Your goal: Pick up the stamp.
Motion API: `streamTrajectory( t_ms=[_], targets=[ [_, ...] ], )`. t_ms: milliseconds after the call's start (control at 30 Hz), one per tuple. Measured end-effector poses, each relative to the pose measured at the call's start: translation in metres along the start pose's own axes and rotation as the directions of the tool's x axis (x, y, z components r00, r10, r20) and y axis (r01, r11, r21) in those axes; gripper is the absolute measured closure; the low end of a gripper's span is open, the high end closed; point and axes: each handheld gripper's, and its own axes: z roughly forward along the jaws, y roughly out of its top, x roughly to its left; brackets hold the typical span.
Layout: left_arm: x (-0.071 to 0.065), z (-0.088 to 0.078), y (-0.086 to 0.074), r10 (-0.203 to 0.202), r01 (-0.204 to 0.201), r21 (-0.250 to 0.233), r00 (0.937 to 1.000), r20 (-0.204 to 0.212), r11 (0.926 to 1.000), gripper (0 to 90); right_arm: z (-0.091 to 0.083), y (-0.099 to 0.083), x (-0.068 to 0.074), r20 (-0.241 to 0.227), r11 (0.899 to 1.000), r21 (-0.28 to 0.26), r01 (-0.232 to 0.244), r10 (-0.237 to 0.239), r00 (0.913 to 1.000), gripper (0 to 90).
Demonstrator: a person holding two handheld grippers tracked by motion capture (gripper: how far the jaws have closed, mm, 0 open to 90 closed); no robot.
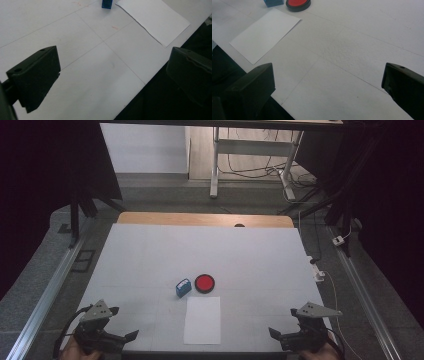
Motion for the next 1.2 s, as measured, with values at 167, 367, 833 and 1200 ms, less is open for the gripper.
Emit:
streamTrajectory(
  t_ms=[167,367,833,1200],
  targets=[
    [-0.001,0.001,0.002,0.010,-0.010,-0.002,0.9999,-0.003,0.9999,0.0,0.000,0.000,0.000,0.000,1.000,0.000,0.001,-0.001,1.0000,0.0],
    [-0.002,0.002,0.005,0.020,-0.020,-0.002,0.9998,-0.002,0.9998,0.0,0.000,0.000,0.000,-0.002,1.000,0.002,0.001,-0.001,1.0000,0.0],
    [-0.003,0.013,0.019,0.097,-0.097,0.002,0.9947,0.033,0.9953,0.0,0.001,0.000,0.001,-0.004,1.000,0.014,0.008,-0.008,1.0000,0.0],
    [0.002,0.026,0.027,0.114,-0.113,-0.019,0.9923,0.050,0.9934,0.0,0.002,0.000,0.001,-0.005,1.000,0.019,0.007,-0.007,1.0000,0.0]
  ],
)
